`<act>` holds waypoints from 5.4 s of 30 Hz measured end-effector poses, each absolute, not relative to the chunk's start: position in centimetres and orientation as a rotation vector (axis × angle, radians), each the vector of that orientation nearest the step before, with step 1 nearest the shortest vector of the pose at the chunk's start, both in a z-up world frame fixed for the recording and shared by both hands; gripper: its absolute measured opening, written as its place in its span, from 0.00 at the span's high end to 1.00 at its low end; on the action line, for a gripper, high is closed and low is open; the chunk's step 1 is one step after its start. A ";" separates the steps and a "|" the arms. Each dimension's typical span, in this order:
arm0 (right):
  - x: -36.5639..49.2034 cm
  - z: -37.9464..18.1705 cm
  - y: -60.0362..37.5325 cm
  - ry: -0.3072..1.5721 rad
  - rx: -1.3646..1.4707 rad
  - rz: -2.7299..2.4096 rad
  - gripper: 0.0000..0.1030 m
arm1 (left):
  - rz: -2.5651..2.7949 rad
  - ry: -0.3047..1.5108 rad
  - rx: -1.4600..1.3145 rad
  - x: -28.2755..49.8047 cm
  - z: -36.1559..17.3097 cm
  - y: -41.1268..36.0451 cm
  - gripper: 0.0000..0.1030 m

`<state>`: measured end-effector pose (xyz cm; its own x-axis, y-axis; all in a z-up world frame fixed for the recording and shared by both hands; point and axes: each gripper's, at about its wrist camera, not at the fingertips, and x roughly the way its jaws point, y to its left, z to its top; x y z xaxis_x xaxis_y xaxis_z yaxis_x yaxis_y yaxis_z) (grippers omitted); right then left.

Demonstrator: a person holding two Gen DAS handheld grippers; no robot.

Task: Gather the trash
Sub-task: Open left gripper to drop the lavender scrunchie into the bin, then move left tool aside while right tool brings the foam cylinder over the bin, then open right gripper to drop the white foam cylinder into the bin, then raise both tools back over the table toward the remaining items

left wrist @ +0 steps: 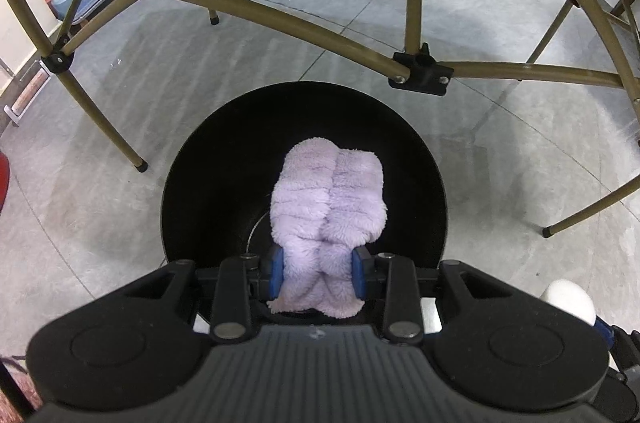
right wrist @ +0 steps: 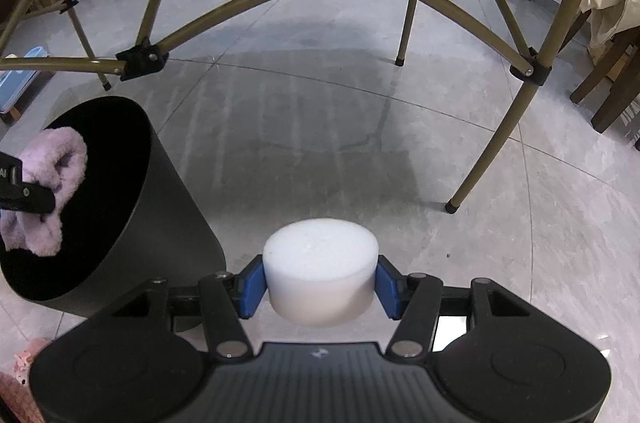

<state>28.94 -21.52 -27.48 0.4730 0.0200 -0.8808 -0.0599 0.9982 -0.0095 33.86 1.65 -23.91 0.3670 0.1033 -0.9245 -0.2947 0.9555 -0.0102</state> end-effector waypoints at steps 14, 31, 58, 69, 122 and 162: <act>28.9 -27.4 -21.4 1.066 -0.041 0.062 0.46 | 0.287 1.123 -0.148 33.9 -23.2 1.5 0.00; 28.9 -26.5 -21.2 1.041 -0.030 0.078 0.46 | 0.286 1.107 -0.126 33.4 -22.7 1.6 0.00; 28.6 -22.9 -16.4 0.962 -0.031 0.184 0.46 | 0.345 1.010 -0.122 29.7 -19.0 7.0 0.00; 28.7 -21.1 -11.9 0.908 -0.047 0.264 0.45 | 0.400 0.967 -0.137 27.1 -17.4 11.1 0.00; 31.0 -24.2 -2.1 0.993 -0.036 0.369 0.04 | 0.577 1.021 -0.232 23.4 -19.6 20.2 0.00; 29.6 -19.1 -5.6 0.847 -0.039 0.366 0.00 | 0.491 0.805 -0.232 23.3 -15.1 16.7 0.00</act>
